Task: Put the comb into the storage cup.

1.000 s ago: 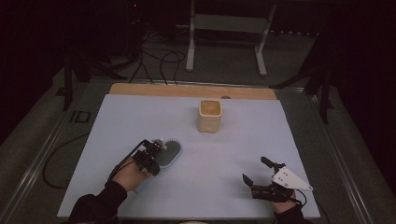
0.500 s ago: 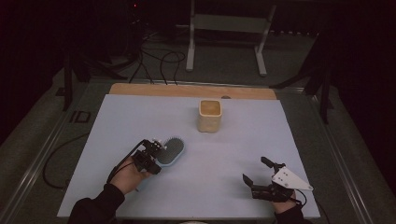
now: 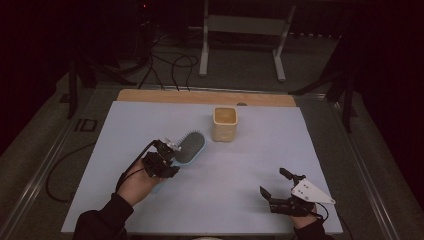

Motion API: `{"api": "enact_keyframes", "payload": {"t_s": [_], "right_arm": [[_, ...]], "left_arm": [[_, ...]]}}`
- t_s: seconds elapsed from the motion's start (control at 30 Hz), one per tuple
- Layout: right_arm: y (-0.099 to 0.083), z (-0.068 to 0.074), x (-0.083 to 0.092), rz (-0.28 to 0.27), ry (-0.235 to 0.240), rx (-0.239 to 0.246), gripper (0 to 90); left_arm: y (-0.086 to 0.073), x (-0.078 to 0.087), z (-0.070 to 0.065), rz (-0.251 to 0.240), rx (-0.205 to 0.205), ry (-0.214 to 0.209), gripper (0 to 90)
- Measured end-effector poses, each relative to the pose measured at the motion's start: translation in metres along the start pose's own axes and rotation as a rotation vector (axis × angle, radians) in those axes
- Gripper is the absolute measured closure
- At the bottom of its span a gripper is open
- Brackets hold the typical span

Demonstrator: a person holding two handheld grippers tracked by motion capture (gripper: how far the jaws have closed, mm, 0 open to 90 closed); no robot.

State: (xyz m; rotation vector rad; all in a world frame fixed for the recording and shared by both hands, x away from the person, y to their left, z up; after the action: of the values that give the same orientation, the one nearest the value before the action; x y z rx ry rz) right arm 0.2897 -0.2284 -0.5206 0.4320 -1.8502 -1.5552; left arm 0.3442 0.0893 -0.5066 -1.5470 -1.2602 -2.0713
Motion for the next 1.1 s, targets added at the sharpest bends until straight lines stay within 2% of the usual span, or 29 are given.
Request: {"api": "enact_keyframes", "payload": {"t_s": [0.07, 0.13, 0.23, 0.3, 0.5, 0.53, 1.07, 1.1], "right_arm": [[0.000, 0.000, 0.000, 0.000, 0.000, -0.001, 9.0], [0.000, 0.000, 0.000, 0.000, 0.000, 0.000, 9.0], [0.000, 0.000, 0.000, 0.000, 0.001, 0.001, 9.0], [0.000, 0.000, -0.001, 0.001, 0.003, 0.001, 9.0], [0.000, 0.000, -0.001, 0.001, 0.002, 0.000, 9.0], [-0.001, 0.000, -0.001, 0.002, 0.003, 0.000, 9.0], [-0.001, 0.000, -0.001, 0.004, 0.001, 0.003, 9.0], [0.000, 0.000, -0.001, 0.000, 0.002, 0.000, 9.0]], "left_arm": [[0.002, 0.002, 0.000, -0.008, -0.007, -0.006, 70.1], [0.010, 0.009, 0.001, -0.049, -0.005, -0.005, 70.2], [0.014, 0.012, 0.003, -0.065, -0.006, 0.007, 70.1], [0.024, 0.021, 0.005, -0.108, -0.003, -0.006, 70.2], [0.036, 0.030, 0.009, -0.166, 0.007, -0.004, 70.1], [0.041, 0.033, 0.010, -0.196, 0.010, -0.002, 70.2], [0.070, 0.030, 0.011, -0.253, -0.027, 0.008, 70.1], [0.074, 0.030, 0.010, -0.268, -0.028, 0.007, 70.1]]}}
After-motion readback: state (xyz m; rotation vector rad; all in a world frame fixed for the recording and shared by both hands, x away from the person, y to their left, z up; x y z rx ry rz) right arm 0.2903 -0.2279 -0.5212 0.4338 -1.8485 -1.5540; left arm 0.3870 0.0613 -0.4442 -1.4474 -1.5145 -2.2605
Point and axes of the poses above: each handheld gripper's, and its own axes: x roughly backward along the jaws, y roughly out of its top, z roughly to its left, the point moved 9 cm from there along -x, roughly forward along the jaws, and after that the axes turned 3 degrees about y, right-handed, at the moved point
